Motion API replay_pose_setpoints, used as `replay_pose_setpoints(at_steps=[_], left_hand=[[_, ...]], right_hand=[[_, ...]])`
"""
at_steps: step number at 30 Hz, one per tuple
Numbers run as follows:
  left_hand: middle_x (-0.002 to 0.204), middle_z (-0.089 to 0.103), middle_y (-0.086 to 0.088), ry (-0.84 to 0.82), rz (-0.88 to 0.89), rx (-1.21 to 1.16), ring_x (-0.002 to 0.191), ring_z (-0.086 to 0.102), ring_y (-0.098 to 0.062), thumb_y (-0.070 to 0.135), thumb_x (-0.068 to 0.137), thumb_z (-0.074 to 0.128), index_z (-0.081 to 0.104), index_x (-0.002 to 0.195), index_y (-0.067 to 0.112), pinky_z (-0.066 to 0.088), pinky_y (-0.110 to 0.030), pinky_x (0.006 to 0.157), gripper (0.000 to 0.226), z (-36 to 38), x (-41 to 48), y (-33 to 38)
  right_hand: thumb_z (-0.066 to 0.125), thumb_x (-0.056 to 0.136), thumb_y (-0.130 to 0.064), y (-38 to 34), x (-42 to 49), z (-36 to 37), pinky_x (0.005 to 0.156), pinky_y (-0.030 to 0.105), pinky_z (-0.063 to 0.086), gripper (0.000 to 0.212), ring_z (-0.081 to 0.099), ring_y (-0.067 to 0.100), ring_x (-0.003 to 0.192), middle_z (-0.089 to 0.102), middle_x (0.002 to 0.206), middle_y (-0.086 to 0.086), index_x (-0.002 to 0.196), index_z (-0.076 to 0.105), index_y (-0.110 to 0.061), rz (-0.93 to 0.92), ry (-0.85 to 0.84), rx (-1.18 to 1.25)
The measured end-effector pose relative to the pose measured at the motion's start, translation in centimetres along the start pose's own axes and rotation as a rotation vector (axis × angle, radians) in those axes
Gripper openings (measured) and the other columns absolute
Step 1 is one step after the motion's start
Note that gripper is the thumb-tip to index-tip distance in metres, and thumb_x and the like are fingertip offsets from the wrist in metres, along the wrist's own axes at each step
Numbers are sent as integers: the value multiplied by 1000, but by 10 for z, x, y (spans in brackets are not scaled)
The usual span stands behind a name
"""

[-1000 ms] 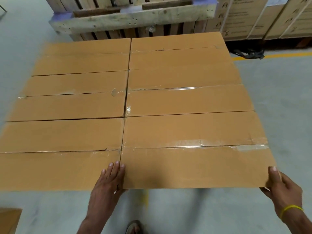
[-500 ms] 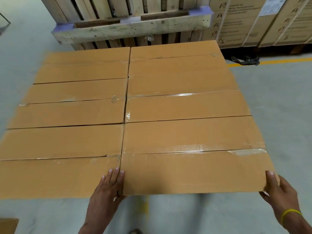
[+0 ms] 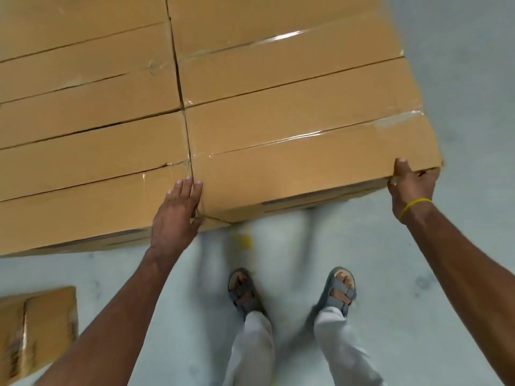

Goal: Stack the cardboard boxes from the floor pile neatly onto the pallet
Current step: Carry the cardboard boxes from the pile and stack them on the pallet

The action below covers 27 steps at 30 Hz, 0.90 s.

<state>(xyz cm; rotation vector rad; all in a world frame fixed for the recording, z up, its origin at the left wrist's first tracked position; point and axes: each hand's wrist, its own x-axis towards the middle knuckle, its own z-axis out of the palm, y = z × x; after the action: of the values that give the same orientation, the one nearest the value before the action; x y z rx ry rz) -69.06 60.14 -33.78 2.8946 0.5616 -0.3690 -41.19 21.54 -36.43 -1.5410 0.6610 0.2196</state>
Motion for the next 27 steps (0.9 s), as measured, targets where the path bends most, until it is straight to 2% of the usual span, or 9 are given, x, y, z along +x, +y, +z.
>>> replay_pose_setpoints(at_steps=[3, 5, 7, 11, 13, 15, 17, 23, 27], left_hand=[[168, 27, -22, -32, 66, 55, 155, 25, -42, 12, 79, 88, 31, 161, 8, 25, -53, 123, 100, -4, -1, -7], [169, 21, -22, -48, 108, 65, 156, 20, -41, 13, 81, 86, 26, 163, 7, 21, -52, 124, 101, -5, -2, -9], [171, 17, -20, -50, 149, 71, 157, 17, -39, 15, 82, 86, 22, 164, 6, 18, -50, 125, 104, -8, -1, -13], [172, 13, -17, -49, 243, 111, 159, 12, -36, 26, 84, 85, 15, 165, 5, 16, -48, 127, 109, -10, 1, -22], [173, 9, -16, -55, 290, 148, 159, 9, -35, 31, 84, 85, 11, 165, 5, 15, -48, 128, 113, -13, 6, -27], [173, 6, -14, -73, 326, 191, 160, 7, -34, 36, 83, 85, 7, 166, 6, 12, -46, 128, 117, -14, 9, -29], [173, 2, -13, -81, 345, 219, 160, 4, -30, 41, 83, 84, 3, 166, 7, 11, -45, 128, 121, -16, 12, -31], [172, 2, -13, -8, 424, 253, 159, 3, -27, 41, 82, 86, 5, 165, 5, 12, -46, 128, 122, -7, 15, -39], [172, 8, -16, 33, 466, 242, 158, 4, -26, 42, 82, 85, 8, 165, 3, 18, -50, 127, 120, -4, 17, -44]], right_hand=[[68, 87, -22, 20, -32, 20, 72, 27, 53, 74, 65, 16, 94, 62, 131, 5, 151, 33, -16, 66, -114, -27], [71, 78, -36, 36, -62, 43, 102, 39, 51, 91, 63, 18, 115, 58, 139, 4, 154, 27, -13, 114, -143, -44], [72, 73, -43, 45, -101, 65, 115, 46, 40, 108, 49, 23, 136, 43, 155, 4, 160, 14, -15, 128, -178, -71], [60, 99, -8, 72, -181, 98, 105, 37, 43, 93, 41, 31, 140, 31, 158, 23, 160, -10, -11, 163, -343, -100], [63, 97, -11, 92, -212, 106, 93, 35, 45, 94, 42, 32, 139, 36, 157, 22, 160, -7, -15, 133, -473, -120], [63, 92, -22, 122, -241, 108, 101, 33, 42, 95, 48, 27, 133, 48, 147, 5, 161, -2, -18, 130, -567, -191], [57, 85, -30, 148, -276, 111, 113, 45, 40, 95, 43, 27, 142, 37, 159, 6, 162, 2, -24, 203, -622, -193], [58, 97, -15, 221, -361, 117, 117, 35, 37, 81, 36, 19, 147, 30, 163, 7, 161, 11, -29, 435, -557, -57], [58, 100, -26, 243, -381, 140, 119, 29, 30, 76, 30, 18, 150, 31, 163, 4, 161, 12, -28, 477, -472, -20]])
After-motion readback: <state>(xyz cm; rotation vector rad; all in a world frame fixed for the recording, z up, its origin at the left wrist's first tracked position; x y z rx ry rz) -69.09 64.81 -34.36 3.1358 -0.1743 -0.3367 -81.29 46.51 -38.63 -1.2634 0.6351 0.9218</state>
